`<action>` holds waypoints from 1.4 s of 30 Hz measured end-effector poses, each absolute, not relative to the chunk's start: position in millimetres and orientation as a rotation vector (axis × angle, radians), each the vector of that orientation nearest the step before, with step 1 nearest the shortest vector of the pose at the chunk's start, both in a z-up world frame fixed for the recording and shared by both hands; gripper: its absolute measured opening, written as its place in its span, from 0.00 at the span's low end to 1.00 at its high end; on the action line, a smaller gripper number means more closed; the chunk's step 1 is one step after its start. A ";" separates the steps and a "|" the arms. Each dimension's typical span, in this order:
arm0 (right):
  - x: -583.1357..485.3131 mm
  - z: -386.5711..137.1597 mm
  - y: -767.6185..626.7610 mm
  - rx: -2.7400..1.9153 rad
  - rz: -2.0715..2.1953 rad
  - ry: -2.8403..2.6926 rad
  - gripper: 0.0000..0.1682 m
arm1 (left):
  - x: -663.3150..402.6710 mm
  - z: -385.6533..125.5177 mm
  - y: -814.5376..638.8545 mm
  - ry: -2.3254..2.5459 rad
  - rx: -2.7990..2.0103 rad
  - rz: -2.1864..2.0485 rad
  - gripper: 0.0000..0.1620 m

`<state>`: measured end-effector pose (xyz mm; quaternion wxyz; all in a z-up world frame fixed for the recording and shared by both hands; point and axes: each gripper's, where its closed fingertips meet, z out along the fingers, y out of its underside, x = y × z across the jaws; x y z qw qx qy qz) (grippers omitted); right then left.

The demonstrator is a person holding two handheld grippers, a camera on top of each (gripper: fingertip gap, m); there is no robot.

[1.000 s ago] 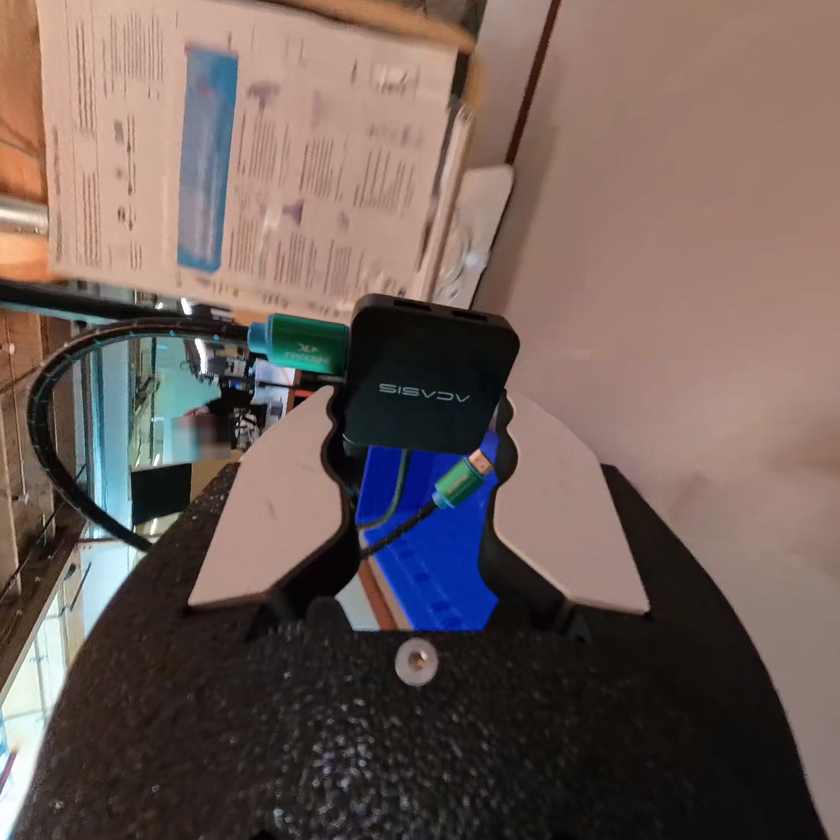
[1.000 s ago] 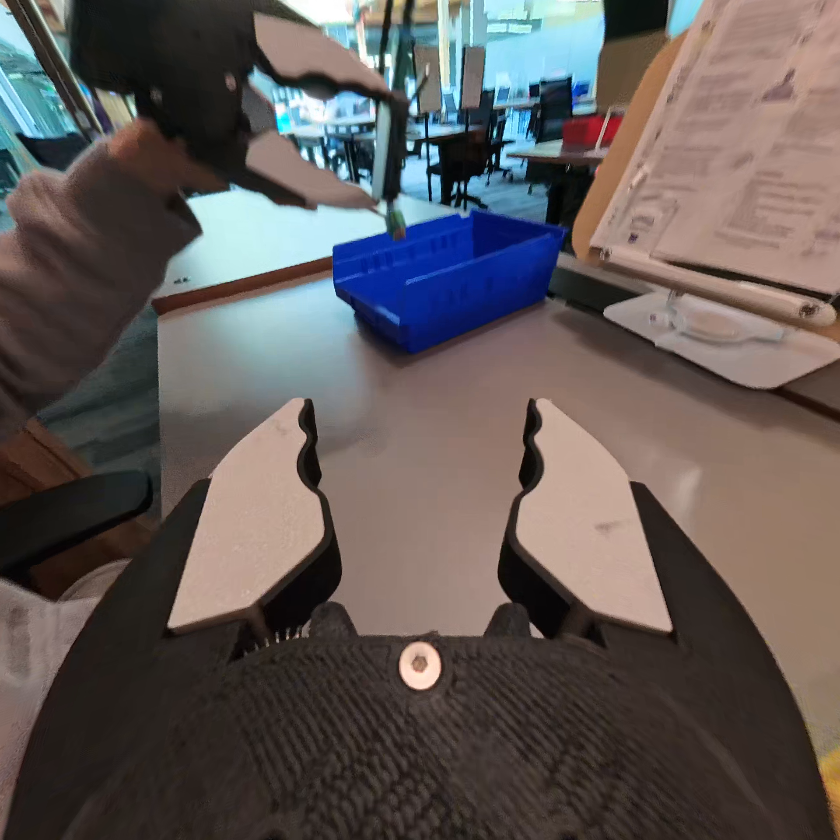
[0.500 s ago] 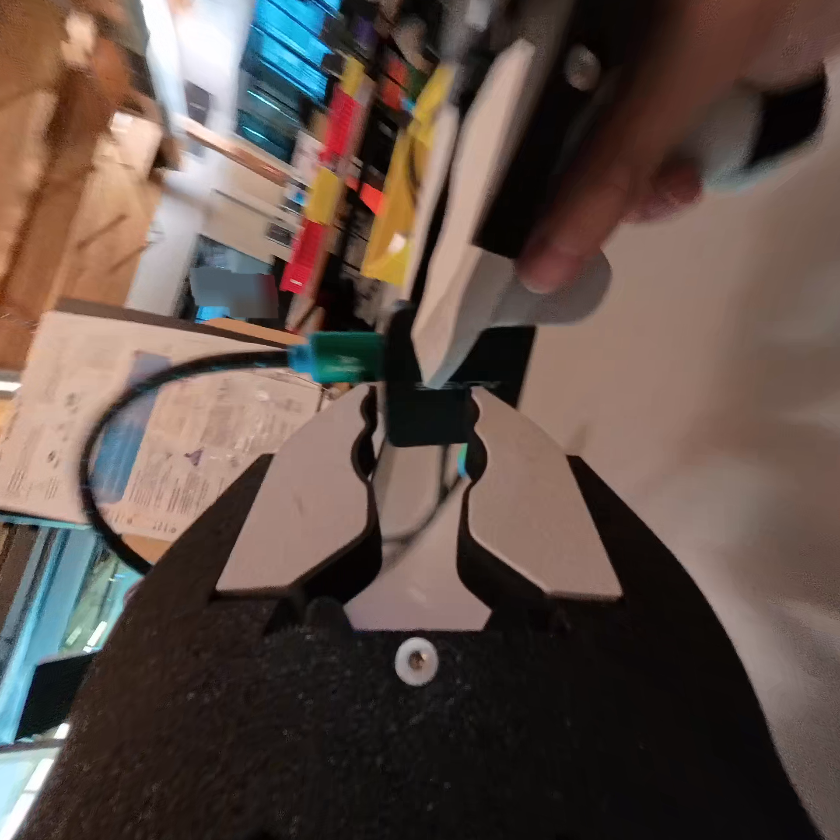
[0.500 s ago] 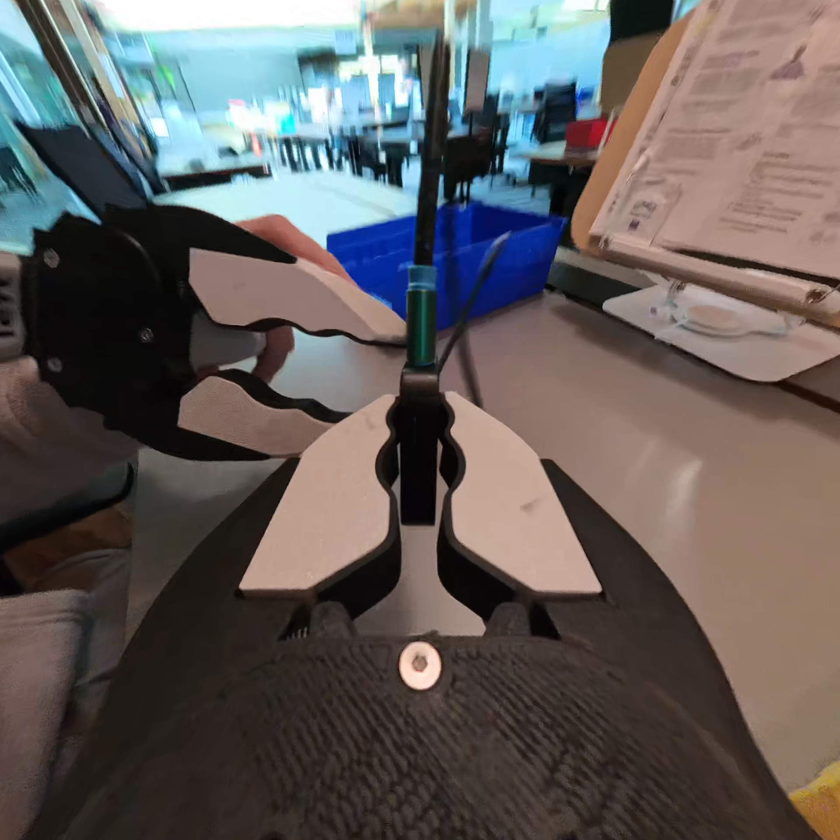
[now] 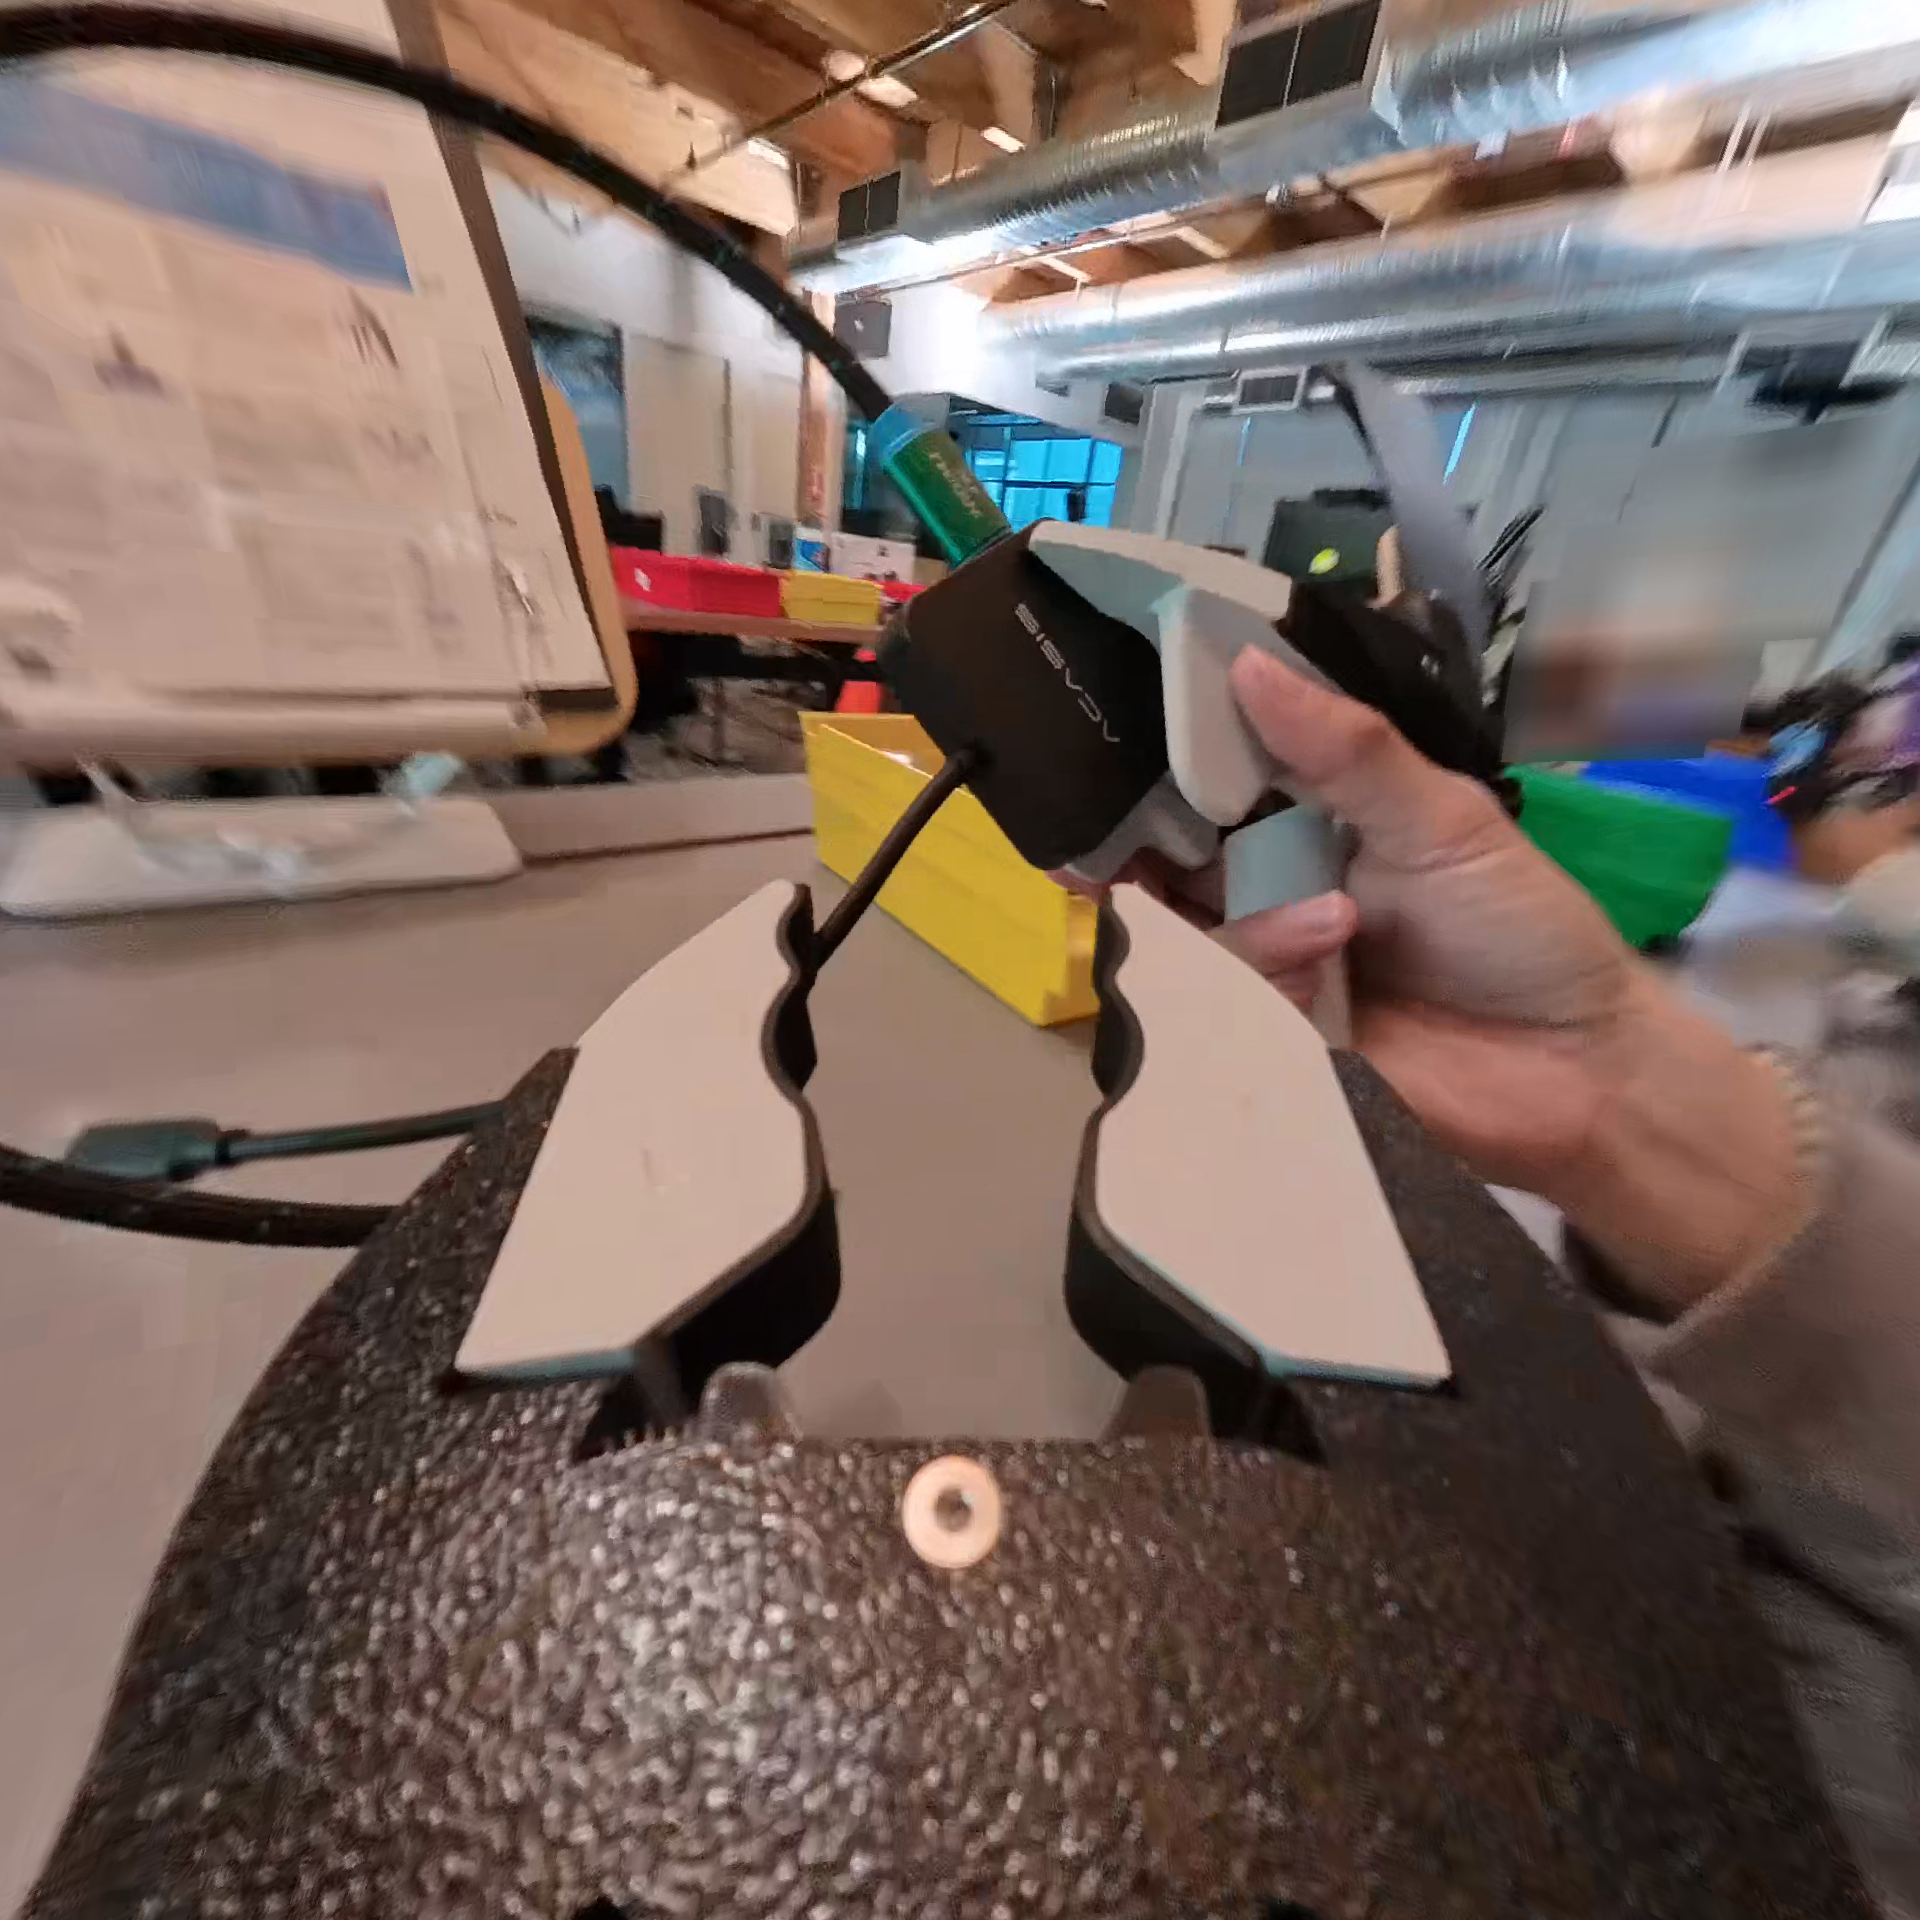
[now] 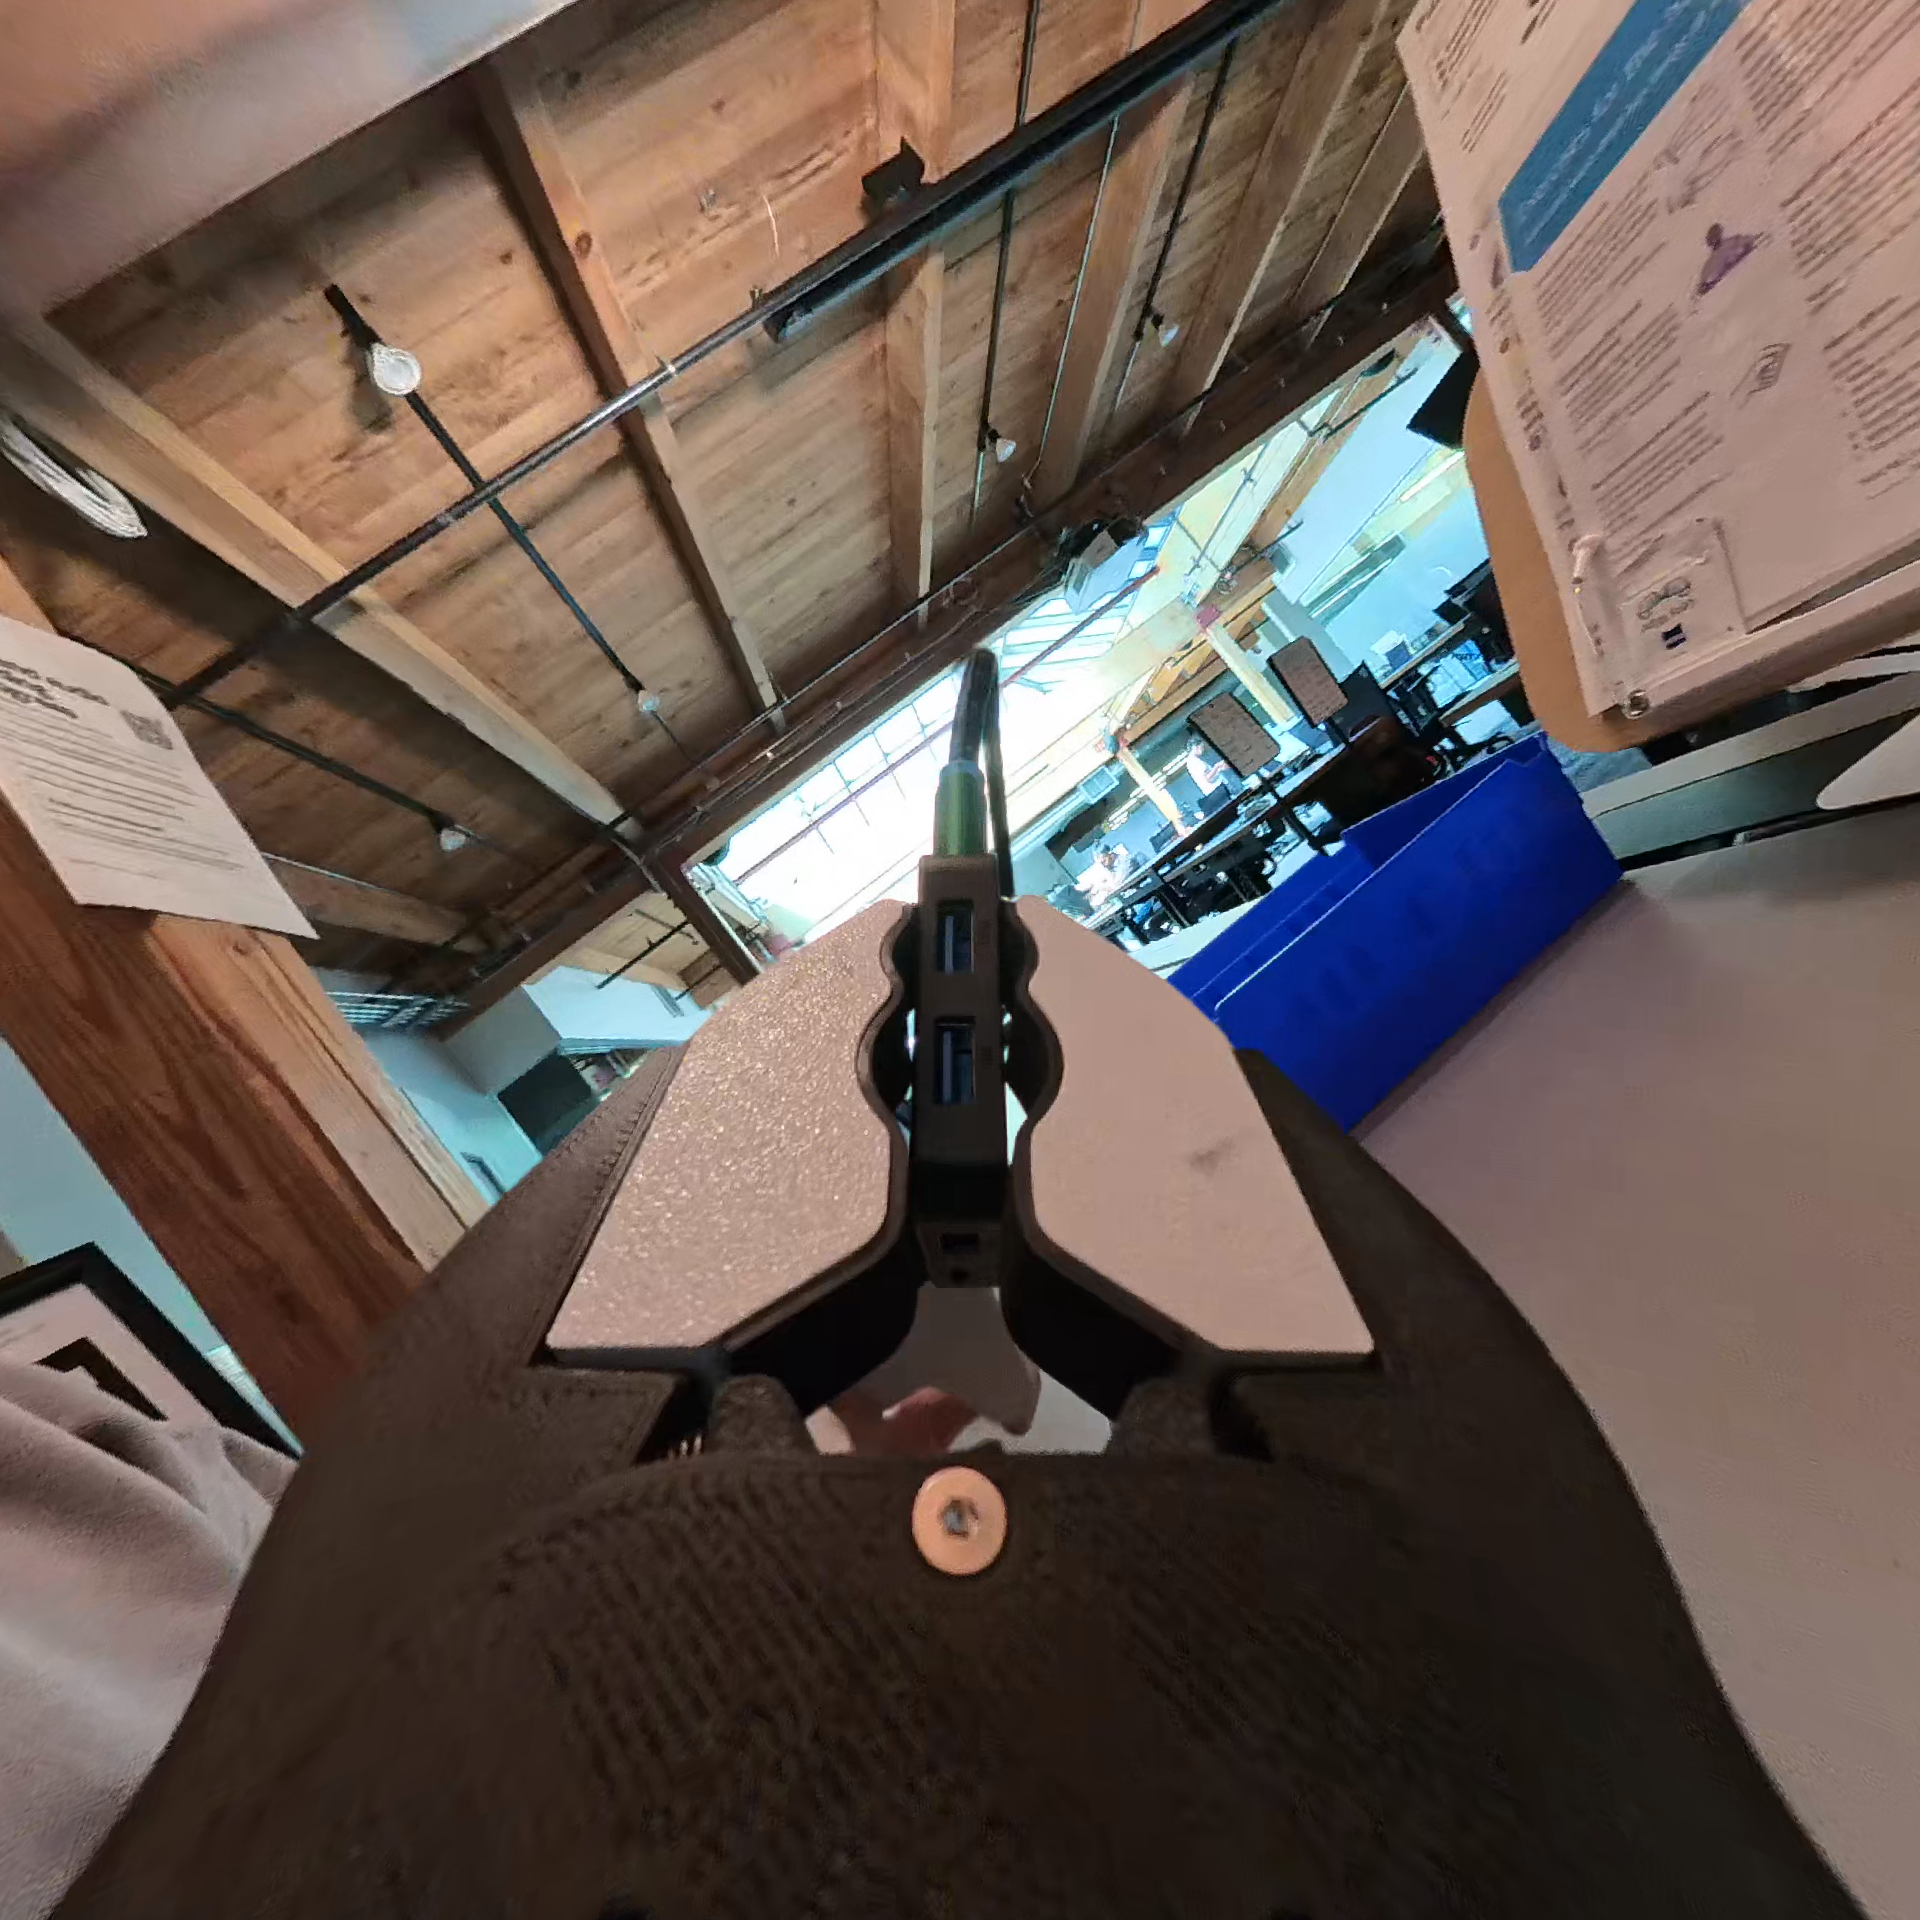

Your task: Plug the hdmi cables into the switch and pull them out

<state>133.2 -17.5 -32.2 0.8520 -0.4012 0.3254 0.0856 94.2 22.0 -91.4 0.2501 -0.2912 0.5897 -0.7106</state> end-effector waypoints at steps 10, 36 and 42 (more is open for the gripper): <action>135.2 -32.3 -18.2 -0.863 0.163 0.660 0.08 | 69.4 -99.2 6.1 1.649 -0.991 -2.328 0.25; 96.0 -106.7 -3.0 -1.681 0.142 0.431 0.27 | 81.9 -124.6 30.7 2.972 -0.342 -1.964 0.08; 80.6 -119.7 15.8 -1.770 0.157 0.262 0.10 | 80.4 -129.4 37.2 3.165 -0.180 -1.736 0.08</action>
